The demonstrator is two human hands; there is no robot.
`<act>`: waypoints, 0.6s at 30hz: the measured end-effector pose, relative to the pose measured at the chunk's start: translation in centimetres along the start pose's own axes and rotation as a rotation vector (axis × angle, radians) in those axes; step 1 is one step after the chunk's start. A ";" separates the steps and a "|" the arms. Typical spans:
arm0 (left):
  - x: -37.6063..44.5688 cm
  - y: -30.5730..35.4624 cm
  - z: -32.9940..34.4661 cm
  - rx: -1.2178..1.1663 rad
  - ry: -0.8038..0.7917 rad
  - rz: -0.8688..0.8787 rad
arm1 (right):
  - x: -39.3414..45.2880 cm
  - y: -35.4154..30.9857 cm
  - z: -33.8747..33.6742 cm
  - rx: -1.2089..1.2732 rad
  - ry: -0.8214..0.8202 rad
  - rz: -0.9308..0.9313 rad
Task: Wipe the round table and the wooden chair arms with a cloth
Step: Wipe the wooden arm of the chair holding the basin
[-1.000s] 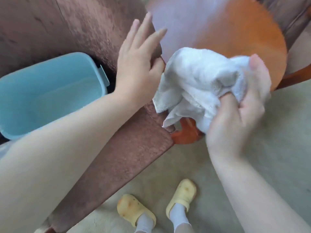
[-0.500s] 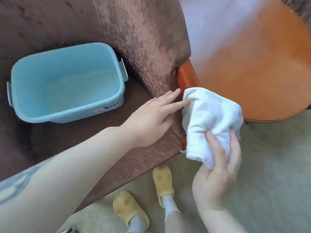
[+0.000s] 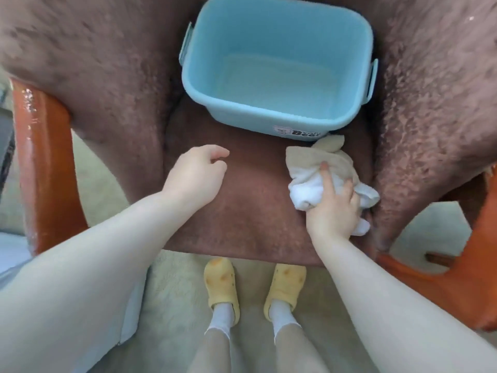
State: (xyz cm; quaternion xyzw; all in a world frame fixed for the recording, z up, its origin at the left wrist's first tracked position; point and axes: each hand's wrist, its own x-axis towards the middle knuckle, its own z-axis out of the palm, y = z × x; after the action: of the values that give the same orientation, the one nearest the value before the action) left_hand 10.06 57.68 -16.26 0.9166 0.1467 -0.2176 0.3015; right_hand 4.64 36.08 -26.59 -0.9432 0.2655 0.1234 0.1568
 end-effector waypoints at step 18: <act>-2.8 -6.8 -12.7 0.201 0.499 0.294 | -8.0 -13.6 0.0 0.386 -0.706 -0.217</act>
State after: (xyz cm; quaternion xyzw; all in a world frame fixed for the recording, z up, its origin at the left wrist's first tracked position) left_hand 8.87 70.43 -9.05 0.9785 0.0596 0.0468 0.1921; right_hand 5.40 50.81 -20.93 -0.8187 0.1128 0.3699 0.4244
